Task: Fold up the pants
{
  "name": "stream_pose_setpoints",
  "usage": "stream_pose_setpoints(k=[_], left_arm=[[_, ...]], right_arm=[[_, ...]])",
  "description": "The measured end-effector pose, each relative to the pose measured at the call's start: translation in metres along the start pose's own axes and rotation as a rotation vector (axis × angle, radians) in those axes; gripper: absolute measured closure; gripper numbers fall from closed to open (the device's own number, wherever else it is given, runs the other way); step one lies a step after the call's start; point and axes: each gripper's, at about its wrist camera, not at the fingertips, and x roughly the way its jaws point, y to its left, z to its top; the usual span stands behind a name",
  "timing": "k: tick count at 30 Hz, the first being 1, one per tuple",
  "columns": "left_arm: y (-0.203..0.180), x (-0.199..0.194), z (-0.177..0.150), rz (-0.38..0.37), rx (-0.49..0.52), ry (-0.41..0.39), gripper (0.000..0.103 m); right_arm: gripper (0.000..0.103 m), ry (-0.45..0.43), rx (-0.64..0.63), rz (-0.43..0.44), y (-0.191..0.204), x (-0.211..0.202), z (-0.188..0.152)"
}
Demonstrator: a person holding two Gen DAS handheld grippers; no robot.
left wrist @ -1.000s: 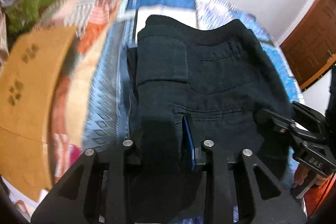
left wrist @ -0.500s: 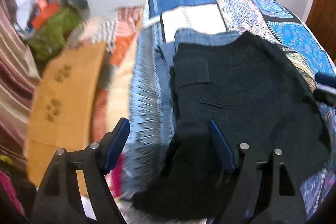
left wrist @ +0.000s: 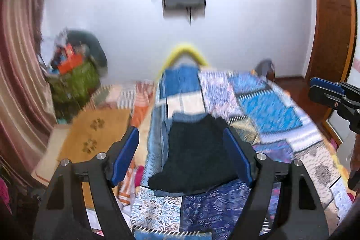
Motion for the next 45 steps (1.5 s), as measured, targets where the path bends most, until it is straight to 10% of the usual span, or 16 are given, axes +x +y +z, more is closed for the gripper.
stream_pose_setpoints(k=[16,30,45], left_arm=[[-0.046,-0.234,-0.035,0.03,-0.022,-0.383,0.024],[-0.037,-0.256,-0.062,0.008,-0.081,-0.415,0.0],[-0.043,-0.242,-0.065,-0.017,-0.076,-0.385,0.0]], right_arm=[[0.061,-0.339,-0.055,0.056,0.1,-0.163,-0.02],[0.0,-0.366,-0.005,-0.06,0.107,-0.18,-0.04],[0.0,-0.341,0.022,-0.063,0.104,-0.177,-0.054]])
